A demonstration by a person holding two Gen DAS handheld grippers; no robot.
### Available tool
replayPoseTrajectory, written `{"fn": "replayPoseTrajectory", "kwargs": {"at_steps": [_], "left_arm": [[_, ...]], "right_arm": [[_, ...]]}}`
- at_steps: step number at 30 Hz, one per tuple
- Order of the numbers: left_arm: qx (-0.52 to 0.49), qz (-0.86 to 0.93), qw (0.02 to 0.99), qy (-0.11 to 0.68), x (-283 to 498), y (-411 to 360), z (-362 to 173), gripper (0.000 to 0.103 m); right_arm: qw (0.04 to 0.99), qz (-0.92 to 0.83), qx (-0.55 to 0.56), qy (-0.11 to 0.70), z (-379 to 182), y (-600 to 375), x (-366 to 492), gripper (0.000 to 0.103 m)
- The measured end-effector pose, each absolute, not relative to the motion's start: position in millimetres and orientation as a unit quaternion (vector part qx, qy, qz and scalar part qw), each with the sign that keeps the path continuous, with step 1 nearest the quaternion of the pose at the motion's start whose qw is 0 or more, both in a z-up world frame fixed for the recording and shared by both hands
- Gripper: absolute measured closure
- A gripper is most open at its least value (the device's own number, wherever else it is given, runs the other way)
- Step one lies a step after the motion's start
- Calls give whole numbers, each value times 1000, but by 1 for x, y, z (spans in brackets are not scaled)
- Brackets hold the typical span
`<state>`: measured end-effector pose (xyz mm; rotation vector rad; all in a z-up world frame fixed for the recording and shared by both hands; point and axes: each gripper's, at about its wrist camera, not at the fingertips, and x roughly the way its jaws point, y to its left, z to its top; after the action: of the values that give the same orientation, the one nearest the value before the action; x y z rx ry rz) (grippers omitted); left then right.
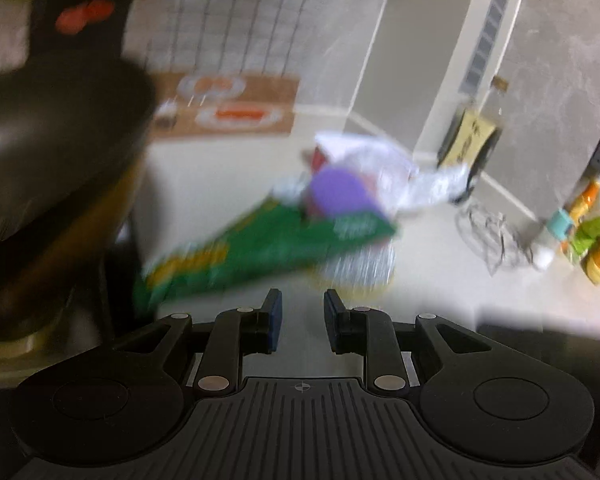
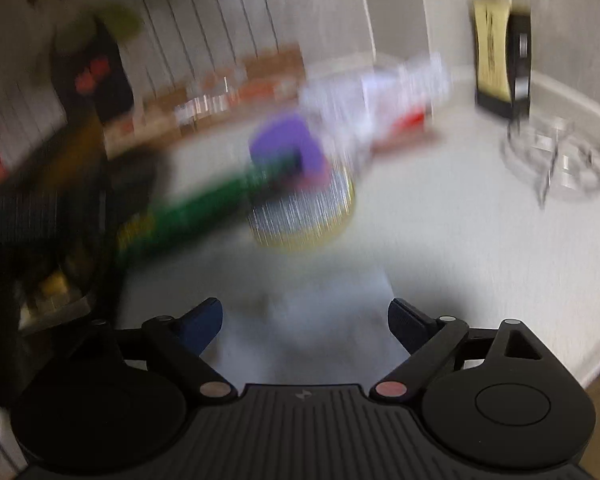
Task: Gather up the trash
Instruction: 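Move the left tool to the green snack wrapper while the right tool hovers over the tissue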
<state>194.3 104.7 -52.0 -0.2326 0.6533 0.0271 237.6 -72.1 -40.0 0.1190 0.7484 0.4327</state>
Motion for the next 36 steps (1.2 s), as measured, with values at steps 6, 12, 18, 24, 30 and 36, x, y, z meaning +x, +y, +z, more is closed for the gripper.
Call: {"fn": "replayPoseTrajectory", "kwargs": {"at_steps": [6,12,18,24,30,36], "left_arm": [[-132,24,924,358,162,123,-76,77],[-94,15,936,340,144,123,-74,77],[-97,-32,944,315,166,117,-67,77],[-74,-89,941,318,201,86,-60,77],[-15,-175,929,325,257,35,-48,77],[123,-260,900,328,293,-29,-58,72]], "right_arm": [[874,242,162,389,-40,-29,296,36],[864,233,180,409,-56,6,341,78],[883,214,130,396,-45,-46,326,83],[911,128,51,389,-45,-116,316,65],[944,61,-58,318,-36,-148,255,27],[940,25,-76,333,-55,-170,206,26]]}}
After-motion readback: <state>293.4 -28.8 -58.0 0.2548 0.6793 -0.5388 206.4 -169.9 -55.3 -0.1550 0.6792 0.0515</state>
